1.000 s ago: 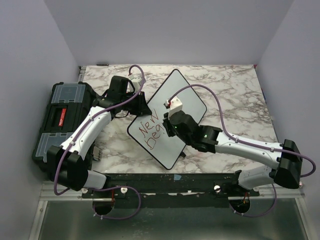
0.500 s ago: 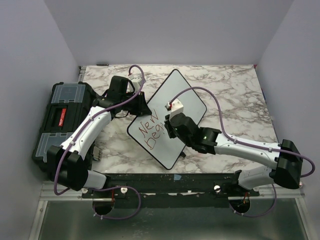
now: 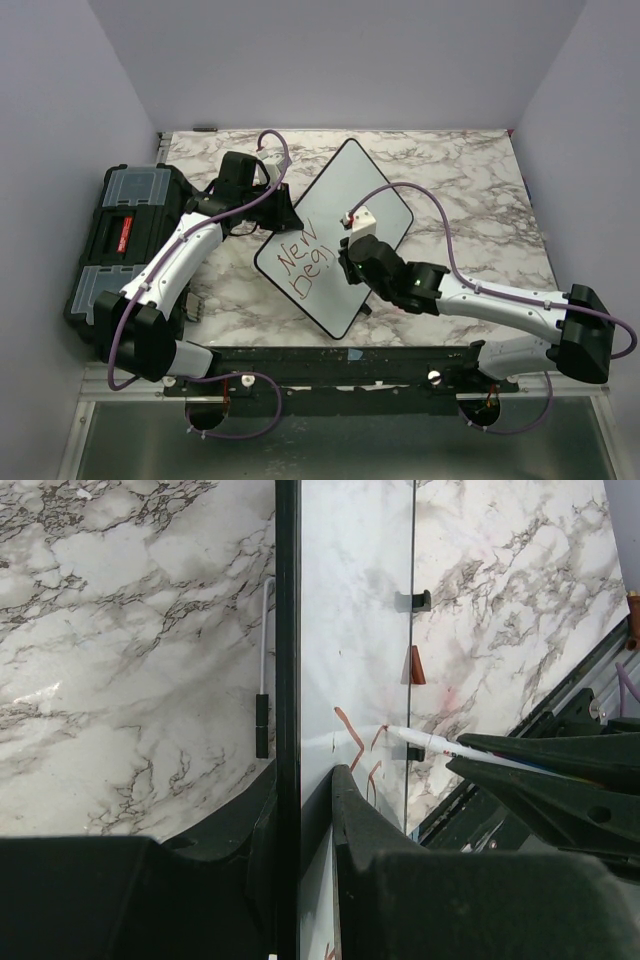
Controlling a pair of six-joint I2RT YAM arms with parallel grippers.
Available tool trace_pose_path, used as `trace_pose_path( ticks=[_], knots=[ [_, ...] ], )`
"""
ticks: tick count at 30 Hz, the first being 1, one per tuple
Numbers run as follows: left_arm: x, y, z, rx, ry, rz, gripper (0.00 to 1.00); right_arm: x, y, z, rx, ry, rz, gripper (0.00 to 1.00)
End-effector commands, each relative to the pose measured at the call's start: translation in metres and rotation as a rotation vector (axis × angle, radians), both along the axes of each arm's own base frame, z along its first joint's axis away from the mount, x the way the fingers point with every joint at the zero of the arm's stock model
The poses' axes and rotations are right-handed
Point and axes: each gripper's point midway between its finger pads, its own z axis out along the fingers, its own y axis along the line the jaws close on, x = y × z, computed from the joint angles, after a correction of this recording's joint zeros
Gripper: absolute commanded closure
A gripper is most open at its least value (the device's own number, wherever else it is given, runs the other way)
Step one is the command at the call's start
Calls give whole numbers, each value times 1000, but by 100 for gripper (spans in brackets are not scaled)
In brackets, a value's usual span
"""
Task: Write a sentence on the whiteboard
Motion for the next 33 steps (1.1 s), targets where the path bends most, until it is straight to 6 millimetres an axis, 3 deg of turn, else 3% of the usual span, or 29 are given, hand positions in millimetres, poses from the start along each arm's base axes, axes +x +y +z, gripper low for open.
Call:
trace_pose_path(
  ticks=[1,7,15,24,33],
  knots=[
    [0,19,-31,187,-37,-16,100,2,-1,10,-4,-3,-11,99],
    [0,20,-30,186,-40,-15,100,6,8,37,27,-35,6,99],
    [0,19,-30,186,-41,-16,100,11,25,56,66,-51,34,99],
    [-1,19,-29,184,-42,-18,100,16,44,53,70,-39,59,99],
    [-1,19,-28,181,-45,-19,100,20,37,34,19,-29,22,99]
  ],
)
